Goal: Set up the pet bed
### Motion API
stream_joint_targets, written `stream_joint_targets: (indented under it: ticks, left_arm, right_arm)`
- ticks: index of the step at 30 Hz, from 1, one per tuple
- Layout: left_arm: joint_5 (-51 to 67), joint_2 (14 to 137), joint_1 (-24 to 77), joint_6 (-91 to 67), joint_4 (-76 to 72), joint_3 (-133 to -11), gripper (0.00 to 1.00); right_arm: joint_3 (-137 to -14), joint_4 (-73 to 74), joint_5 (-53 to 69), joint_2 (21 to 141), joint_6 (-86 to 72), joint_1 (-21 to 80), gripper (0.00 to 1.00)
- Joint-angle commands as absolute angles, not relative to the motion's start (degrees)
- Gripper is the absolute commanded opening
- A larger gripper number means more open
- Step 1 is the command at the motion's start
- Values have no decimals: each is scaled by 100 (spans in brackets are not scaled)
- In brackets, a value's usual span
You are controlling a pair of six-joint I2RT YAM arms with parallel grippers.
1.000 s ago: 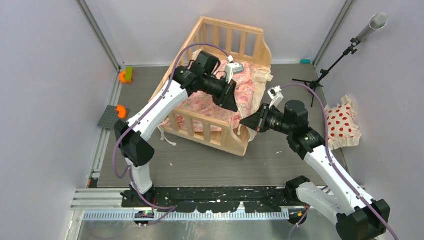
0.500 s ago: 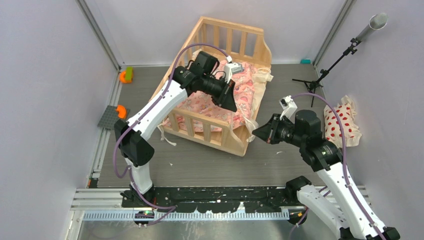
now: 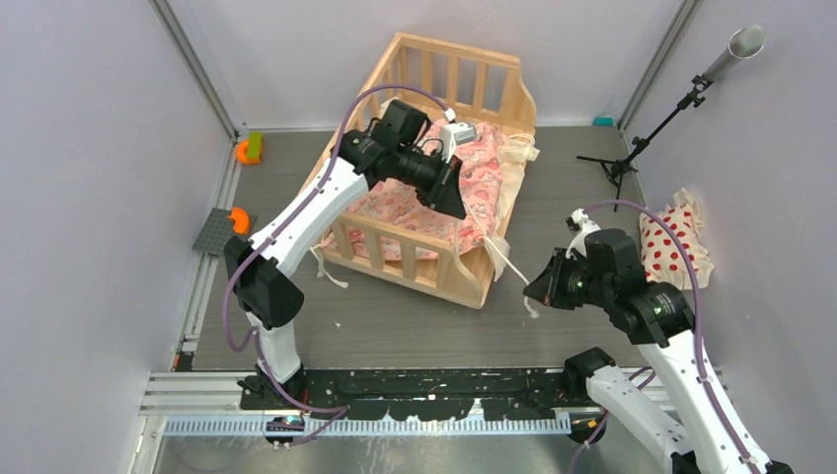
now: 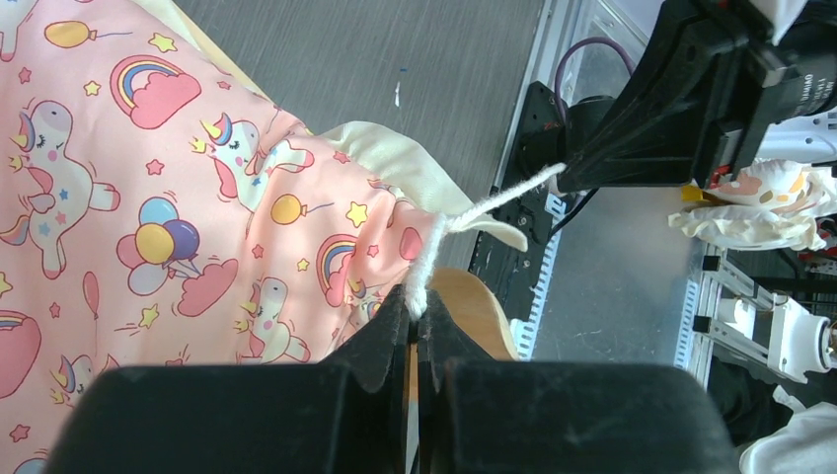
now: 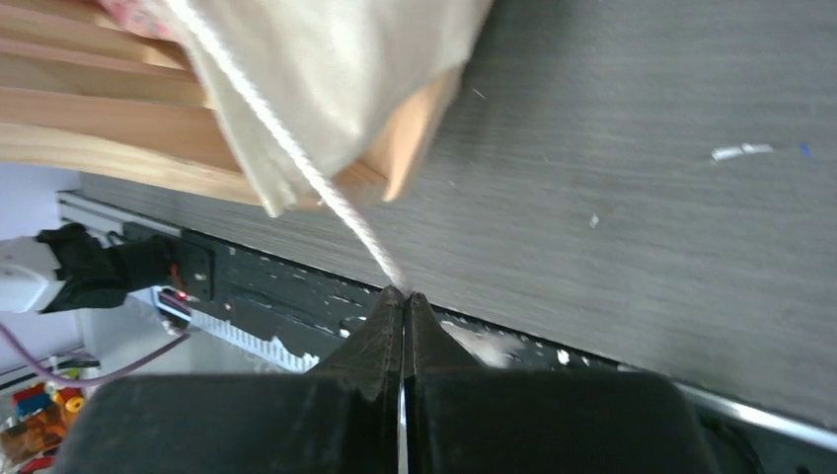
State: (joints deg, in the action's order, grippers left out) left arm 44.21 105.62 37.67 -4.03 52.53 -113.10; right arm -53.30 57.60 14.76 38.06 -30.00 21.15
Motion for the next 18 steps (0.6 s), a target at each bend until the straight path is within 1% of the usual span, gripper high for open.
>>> stream_joint_targets:
  ticks: [1, 3, 6, 11, 13, 15, 16, 17, 18]
  left_arm:
    - [4500, 10292, 3713, -329, 5161, -11391, 0]
    - [4496, 10283, 3702, -317, 5176, -11405, 0]
    - [4501, 10262, 3691, -301, 5202, -11399, 0]
    - [4571, 10232, 3688, -236, 5311, -11400, 0]
    - [4644, 10243, 3688, -147, 5465, -11440, 0]
    - [4753, 10269, 3684, -33, 5683, -11489, 0]
    - [4815, 10290, 3685, -27, 5828, -11531, 0]
    - [4849, 10307, 3687, 48, 5928, -11572, 0]
    - [4875, 10321, 3686, 152, 6036, -11606, 0]
  right_arm:
    - [-5631, 6643, 918, 3959, -2971, 2125, 1]
    - [-5639, 6772, 921, 4053, -2986, 2120, 1]
    - [-5578, 6771, 1266, 4223, -3010, 2123, 1]
    - [-5160, 5955, 2651, 4110, -3233, 2132, 1]
    - [-5036, 5770, 2823, 4018, -3318, 2138, 2]
    - [-5038, 5931, 2452, 4019, -3273, 2138, 18]
    - [-5095, 6092, 2086, 4065, -3229, 2143, 31]
    - [-5162, 6157, 1817, 4092, -3219, 2139, 37]
    - [-5245, 6141, 1664, 4115, -3219, 2143, 41]
